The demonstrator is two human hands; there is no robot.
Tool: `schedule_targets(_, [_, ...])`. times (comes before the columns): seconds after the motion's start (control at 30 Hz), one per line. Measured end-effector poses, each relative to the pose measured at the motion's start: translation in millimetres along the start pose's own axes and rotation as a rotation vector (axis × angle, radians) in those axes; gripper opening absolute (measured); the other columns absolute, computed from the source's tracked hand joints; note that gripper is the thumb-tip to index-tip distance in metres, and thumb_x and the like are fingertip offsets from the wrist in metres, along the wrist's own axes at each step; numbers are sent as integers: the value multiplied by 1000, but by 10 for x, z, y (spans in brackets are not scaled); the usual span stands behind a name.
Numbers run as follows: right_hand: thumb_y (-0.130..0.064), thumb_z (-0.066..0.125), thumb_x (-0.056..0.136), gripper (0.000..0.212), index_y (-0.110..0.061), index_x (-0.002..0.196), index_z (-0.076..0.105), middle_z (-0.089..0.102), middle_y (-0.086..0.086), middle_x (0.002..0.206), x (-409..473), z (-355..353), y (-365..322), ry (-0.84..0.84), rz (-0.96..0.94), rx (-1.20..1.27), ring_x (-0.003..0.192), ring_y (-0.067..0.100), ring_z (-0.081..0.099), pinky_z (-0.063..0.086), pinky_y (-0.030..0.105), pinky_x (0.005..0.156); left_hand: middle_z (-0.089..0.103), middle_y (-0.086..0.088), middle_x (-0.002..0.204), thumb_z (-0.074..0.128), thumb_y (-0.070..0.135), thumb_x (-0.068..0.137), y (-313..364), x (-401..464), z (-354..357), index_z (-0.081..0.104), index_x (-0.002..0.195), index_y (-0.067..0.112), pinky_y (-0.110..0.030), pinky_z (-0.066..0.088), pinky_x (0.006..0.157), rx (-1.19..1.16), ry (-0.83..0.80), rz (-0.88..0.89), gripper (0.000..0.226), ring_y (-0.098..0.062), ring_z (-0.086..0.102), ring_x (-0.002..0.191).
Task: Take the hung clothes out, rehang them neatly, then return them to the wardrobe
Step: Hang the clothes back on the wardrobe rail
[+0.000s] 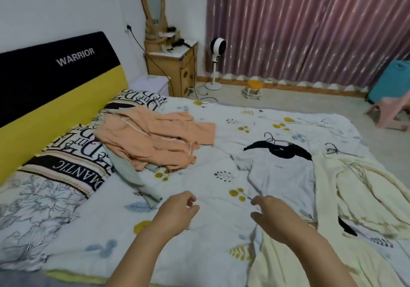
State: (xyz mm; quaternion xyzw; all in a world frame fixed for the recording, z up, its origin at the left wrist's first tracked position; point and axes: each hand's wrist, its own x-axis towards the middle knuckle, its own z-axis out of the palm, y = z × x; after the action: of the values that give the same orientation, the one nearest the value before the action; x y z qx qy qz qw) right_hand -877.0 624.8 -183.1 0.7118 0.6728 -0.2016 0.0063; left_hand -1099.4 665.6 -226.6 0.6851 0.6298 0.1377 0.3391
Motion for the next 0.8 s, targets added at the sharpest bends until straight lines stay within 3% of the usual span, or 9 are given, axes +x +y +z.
schedule_targets(0.07, [-30, 42, 97, 41, -20, 137, 41, 47, 5, 136, 262, 6, -327, 2, -35, -13, 125, 22, 44, 36, 26, 96, 57, 6, 119, 50, 32, 93, -209, 192, -245, 53, 118, 19, -21, 43, 83, 7, 6, -5, 29, -11, 54, 100])
schedule_targets(0.2, [-30, 42, 97, 40, -22, 137, 41, 47, 3, 135, 832, 67, -1050, -9, -68, 13, 125, 20, 43, 37, 26, 96, 55, 5, 120, 49, 33, 94, -712, 639, -829, 52, 121, 19, -24, 44, 86, -2, -5, -32, 31, -12, 53, 101])
schedule_targets(0.57, [-29, 42, 97, 40, -20, 135, 42, 46, 6, 136, 2249, 234, -2622, -81, -196, 34, 125, 23, 42, 37, 28, 97, 57, 7, 109, 49, 33, 93, -1771, 1684, -2067, 54, 112, 21, -22, 37, 64, 83, 66, -71, 23, -11, 50, 84])
schedule_targets(0.8, [-28, 42, 96, 37, -15, 130, 45, 49, 10, 128, 3060, 283, -3127, -134, -323, -99, 118, 27, 45, 41, 32, 90, 58, 2, 119, 47, 31, 95, -2161, 2043, -2433, 52, 120, 18, -22, 39, 77, 128, 97, -168, 29, -15, 55, 103])
